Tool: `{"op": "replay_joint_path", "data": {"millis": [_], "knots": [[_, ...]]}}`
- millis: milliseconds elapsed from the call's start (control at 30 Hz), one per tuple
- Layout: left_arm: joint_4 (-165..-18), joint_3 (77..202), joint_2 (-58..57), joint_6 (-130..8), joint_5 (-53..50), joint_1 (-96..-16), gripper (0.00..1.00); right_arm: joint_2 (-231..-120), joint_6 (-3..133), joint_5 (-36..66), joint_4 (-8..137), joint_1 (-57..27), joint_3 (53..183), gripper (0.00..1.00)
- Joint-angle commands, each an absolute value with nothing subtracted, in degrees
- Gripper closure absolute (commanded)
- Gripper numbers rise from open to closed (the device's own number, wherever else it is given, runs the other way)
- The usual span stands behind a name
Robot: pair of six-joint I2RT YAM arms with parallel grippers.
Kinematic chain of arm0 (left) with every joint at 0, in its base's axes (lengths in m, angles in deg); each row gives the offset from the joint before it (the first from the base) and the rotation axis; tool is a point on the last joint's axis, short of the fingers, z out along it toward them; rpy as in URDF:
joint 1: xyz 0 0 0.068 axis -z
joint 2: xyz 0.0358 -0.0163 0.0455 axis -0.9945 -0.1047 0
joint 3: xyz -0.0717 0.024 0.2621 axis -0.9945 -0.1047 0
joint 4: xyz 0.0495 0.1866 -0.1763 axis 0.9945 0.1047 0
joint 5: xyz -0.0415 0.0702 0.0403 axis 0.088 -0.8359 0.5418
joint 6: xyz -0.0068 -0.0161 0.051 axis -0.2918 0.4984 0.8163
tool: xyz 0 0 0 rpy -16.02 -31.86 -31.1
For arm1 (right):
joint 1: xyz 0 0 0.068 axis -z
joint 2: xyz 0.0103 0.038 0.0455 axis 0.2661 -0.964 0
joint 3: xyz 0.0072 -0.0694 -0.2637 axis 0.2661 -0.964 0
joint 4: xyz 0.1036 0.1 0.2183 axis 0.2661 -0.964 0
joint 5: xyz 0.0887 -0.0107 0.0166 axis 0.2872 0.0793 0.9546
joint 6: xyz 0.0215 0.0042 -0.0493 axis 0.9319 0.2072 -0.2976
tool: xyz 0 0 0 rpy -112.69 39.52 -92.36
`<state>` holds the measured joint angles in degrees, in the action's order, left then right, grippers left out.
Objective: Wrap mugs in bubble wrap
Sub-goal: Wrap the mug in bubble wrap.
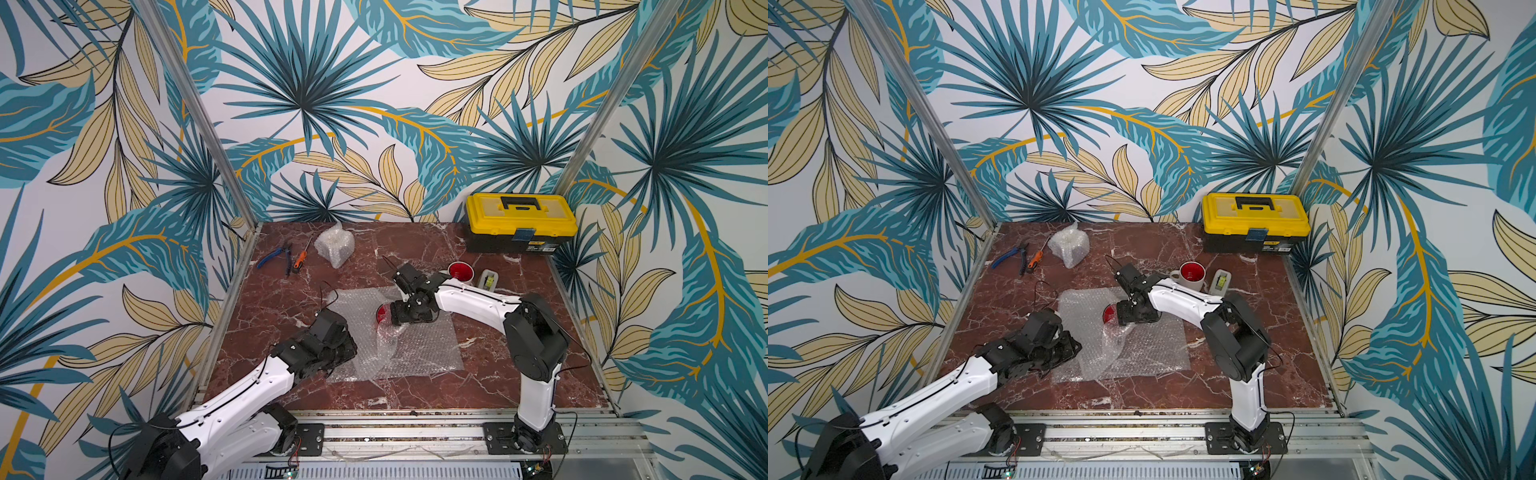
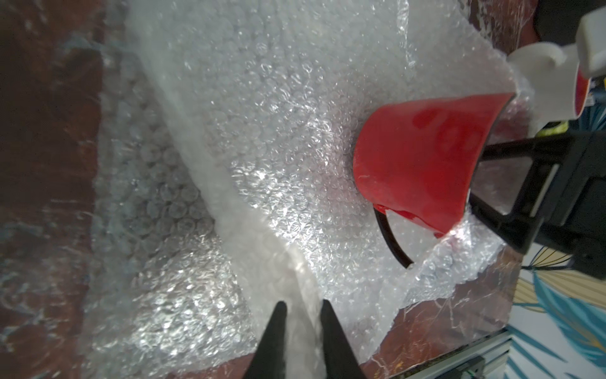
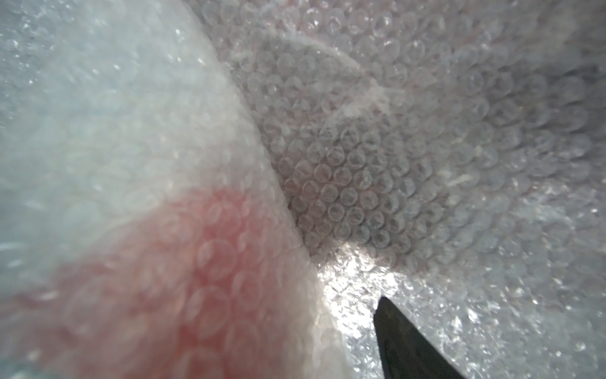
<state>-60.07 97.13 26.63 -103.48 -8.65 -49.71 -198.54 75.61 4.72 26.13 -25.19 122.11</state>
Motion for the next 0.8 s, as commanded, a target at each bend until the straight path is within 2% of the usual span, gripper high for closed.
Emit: {"op": "replay_joint_path", "data": {"millis": [0, 100, 400, 767], "knots": [[-59.6, 97.6, 27.9, -102.4, -8.7, -50.0, 0.90, -200.9, 75.7, 4.9, 23.2, -25.6, 121.1, 0.26], [-59.8, 99.6, 28.6, -101.0, -7.3, -50.0, 1.00, -201.2, 75.6, 5.2, 23.1, -25.6, 121.4, 0.27], [-71.0, 105.4, 24.0, -98.7, 3.6, -50.0, 1.00, -201.3, 75.4, 5.8, 22.9, -25.7, 121.8, 0.27], [-80.5, 113.9, 12.9, -99.8, 4.3, -50.0, 1.00, -200.9, 75.5, 8.4, 24.0, -25.6, 121.8, 0.27]]}}
